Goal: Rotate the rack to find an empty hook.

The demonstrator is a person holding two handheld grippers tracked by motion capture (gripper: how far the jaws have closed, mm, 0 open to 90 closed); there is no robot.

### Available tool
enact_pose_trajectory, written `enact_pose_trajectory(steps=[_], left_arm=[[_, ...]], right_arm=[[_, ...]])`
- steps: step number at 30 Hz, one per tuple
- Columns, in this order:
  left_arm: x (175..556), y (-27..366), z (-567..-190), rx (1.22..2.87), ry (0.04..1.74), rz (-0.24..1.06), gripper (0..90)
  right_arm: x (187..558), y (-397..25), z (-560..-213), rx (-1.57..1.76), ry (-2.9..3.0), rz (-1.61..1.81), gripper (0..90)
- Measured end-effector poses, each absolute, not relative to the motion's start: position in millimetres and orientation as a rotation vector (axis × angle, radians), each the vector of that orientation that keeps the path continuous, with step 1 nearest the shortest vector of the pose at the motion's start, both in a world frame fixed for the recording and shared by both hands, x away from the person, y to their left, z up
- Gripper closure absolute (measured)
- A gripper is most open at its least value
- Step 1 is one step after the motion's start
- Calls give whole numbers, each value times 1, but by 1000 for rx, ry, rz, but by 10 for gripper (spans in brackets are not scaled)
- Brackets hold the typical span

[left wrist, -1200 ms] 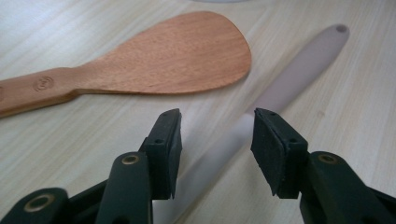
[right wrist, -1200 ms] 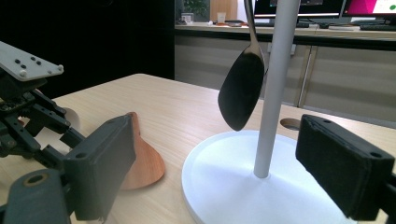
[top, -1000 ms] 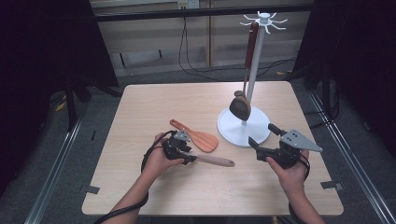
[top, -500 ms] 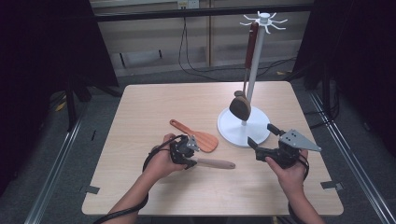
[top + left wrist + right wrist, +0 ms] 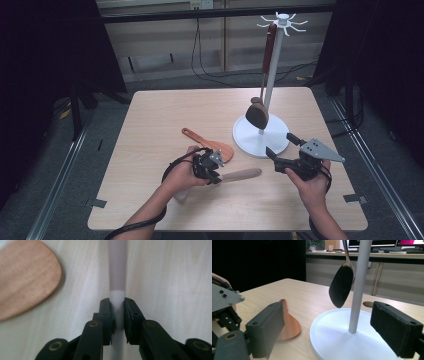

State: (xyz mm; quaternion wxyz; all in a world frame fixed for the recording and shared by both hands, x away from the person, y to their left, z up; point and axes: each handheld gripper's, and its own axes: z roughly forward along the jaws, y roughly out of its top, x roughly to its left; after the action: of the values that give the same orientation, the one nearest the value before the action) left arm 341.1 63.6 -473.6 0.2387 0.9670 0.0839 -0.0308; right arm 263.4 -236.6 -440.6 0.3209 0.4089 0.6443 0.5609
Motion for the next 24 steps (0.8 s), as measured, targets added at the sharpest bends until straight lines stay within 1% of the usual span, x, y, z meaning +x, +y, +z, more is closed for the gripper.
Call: enact_pose_trajectory(steps=[1, 2, 4, 5, 7, 13, 19, 20, 24], left_arm=[[341, 66, -472, 2631, 227, -88, 788], [341, 67, -472, 2617, 215, -56, 787], [341, 71, -466, 2604, 224, -44, 788], [341, 73, -463, 2565, 253, -63, 788], [340, 76, -457, 2519, 269, -59, 788], [339, 85, -440, 2421, 301, -59, 788], [342, 94, -429, 2296, 392, -28, 788], [342, 95, -427, 2293, 390, -5, 788], [341, 98, -422, 2210, 430, 9, 788]], right_arm=[[263, -237, -441, 1075, 1693, 1473, 117], [264, -238, -440, 1080, 1688, 1469, 117], [263, -238, -440, 1087, 1686, 1477, 117], [264, -238, -440, 1088, 1682, 1478, 117], [264, -237, -440, 1090, 1682, 1480, 118], [264, -233, -442, 1072, 1708, 1480, 120], [264, -229, -442, 1066, 1712, 1494, 123], [263, -228, -442, 1062, 1716, 1491, 125], [264, -222, -444, 1049, 1746, 1499, 127]])
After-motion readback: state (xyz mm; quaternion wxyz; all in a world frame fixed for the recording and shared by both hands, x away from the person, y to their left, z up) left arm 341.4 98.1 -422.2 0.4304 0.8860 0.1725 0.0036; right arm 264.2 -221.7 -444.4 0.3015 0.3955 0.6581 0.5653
